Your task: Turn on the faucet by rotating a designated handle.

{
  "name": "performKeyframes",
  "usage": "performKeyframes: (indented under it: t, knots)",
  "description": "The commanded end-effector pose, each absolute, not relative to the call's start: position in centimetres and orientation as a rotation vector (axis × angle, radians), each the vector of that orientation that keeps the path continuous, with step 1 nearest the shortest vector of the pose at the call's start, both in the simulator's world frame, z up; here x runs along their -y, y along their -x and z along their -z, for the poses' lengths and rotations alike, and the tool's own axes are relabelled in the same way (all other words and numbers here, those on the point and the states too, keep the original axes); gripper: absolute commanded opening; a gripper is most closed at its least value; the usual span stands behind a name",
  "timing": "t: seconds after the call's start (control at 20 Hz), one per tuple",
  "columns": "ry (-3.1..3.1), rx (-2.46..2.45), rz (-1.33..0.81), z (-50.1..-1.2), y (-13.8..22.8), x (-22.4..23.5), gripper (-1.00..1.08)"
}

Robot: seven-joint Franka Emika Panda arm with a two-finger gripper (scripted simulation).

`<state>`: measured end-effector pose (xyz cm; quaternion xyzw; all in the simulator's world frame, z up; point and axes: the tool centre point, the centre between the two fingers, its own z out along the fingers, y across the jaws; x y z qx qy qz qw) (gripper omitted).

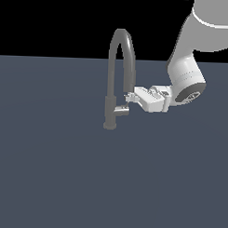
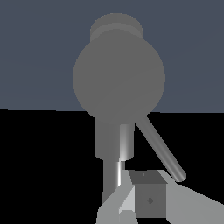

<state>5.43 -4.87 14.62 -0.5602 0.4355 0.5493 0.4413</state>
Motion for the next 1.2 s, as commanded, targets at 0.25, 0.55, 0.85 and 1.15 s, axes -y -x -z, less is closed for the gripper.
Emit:
performKeyframes:
  t: [0.25, 0.55, 0.85, 1.15]
  knots:
    - [1.385, -1.084, -1.379, -13.1, -3.1, 5.5, -1.0]
    - [1.391, -1.077, -1.371, -12.4, -2.5, 5.6, -1.0]
    - [1.404, -1.058, -1.359, -12.1, -2.0, 5.7, -1.0]
    - [1.39, -1.076, -1.374, -8.2, -1.4, 5.9, -1.0]
